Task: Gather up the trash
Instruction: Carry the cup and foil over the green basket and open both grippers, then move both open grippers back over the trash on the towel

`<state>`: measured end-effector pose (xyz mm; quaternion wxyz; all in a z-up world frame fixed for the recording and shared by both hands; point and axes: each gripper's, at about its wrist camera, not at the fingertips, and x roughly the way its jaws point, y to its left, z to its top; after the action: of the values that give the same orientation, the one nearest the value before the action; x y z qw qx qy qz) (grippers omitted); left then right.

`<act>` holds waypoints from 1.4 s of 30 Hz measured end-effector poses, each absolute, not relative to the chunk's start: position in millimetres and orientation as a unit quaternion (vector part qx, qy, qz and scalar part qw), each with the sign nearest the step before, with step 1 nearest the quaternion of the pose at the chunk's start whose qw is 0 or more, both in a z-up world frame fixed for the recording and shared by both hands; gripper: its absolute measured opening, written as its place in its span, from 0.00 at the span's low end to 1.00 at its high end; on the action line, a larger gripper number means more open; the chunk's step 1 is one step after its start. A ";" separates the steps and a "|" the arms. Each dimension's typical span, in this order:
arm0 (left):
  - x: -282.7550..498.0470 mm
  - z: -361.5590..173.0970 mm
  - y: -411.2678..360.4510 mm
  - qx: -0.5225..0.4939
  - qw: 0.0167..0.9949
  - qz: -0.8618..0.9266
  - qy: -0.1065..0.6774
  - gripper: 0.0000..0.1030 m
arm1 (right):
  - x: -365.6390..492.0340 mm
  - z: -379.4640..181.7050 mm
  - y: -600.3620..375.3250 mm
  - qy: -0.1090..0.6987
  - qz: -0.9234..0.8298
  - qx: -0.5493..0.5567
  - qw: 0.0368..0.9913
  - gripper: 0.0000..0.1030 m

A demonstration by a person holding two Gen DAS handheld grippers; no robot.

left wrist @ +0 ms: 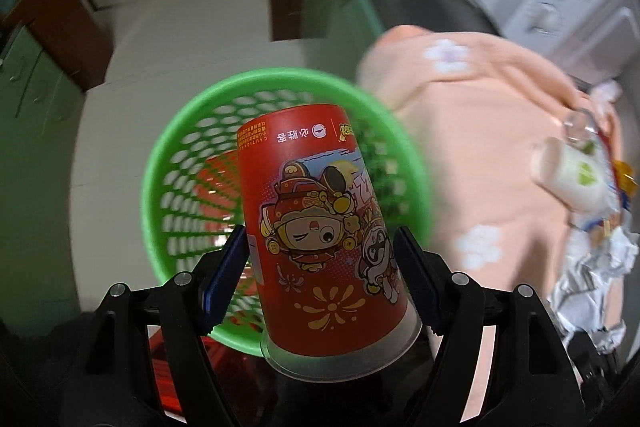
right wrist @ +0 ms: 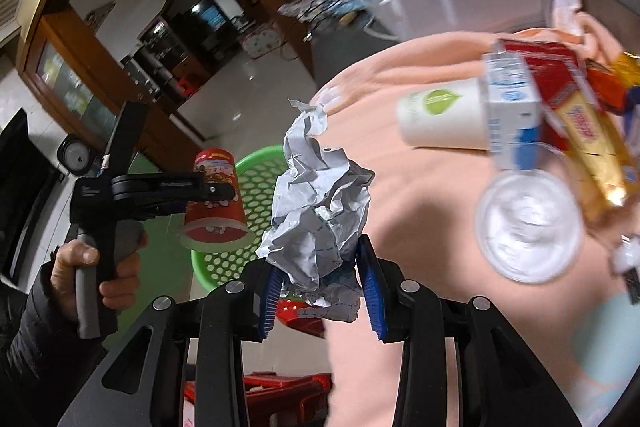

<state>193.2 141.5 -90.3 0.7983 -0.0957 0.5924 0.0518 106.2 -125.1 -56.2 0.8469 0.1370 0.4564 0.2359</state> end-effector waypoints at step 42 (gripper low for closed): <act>180.1 -48.0 -43.9 0.022 0.822 -0.136 0.552 0.78 | 55.5 -61.8 -211.4 0.449 0.082 0.156 0.876 0.70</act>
<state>180.1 -43.9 -48.0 0.8223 0.0223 0.5522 -0.1357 55.5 -211.4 -61.8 0.8757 0.1557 0.4495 0.0824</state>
